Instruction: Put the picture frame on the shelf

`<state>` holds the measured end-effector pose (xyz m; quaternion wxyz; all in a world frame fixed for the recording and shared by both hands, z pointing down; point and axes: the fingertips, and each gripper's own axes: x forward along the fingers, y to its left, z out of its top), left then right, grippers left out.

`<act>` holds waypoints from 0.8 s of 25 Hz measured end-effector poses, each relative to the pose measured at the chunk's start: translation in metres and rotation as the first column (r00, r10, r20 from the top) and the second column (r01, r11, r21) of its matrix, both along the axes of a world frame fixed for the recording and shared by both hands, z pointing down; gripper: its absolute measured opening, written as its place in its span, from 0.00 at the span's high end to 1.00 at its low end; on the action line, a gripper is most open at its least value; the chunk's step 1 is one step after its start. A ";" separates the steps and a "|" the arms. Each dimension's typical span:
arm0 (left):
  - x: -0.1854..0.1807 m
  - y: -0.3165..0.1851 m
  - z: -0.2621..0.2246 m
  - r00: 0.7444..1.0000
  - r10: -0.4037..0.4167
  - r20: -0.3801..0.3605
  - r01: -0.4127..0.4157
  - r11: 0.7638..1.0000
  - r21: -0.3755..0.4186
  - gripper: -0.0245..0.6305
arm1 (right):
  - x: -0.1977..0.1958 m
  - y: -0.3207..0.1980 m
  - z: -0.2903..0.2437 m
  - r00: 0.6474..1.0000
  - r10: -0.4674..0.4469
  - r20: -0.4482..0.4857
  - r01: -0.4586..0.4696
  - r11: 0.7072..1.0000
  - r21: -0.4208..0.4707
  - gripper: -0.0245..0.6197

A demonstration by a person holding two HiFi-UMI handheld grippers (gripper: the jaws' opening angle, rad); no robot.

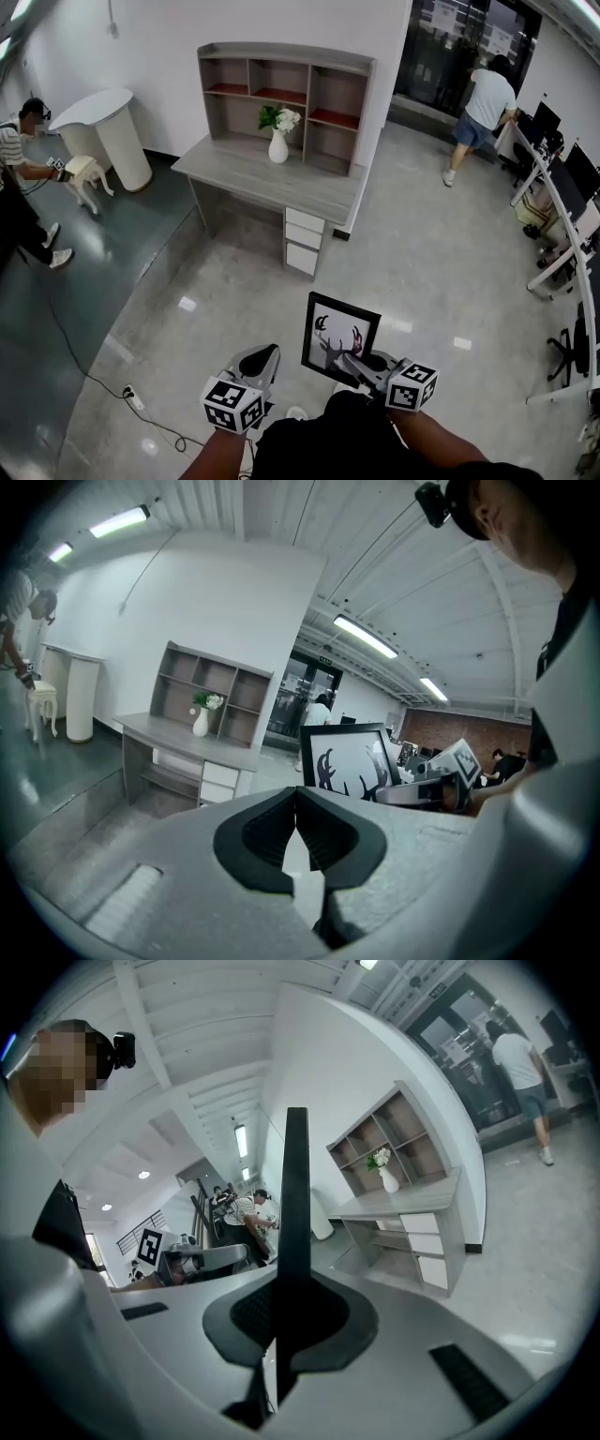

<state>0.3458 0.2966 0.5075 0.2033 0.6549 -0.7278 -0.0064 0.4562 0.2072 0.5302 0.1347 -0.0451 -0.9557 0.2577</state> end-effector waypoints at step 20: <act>-0.130 -0.007 0.000 0.994 -0.112 0.002 0.112 0.993 -0.031 0.95 | -0.180 -0.038 -0.010 0.994 -0.099 0.040 0.102 0.993 -0.067 0.93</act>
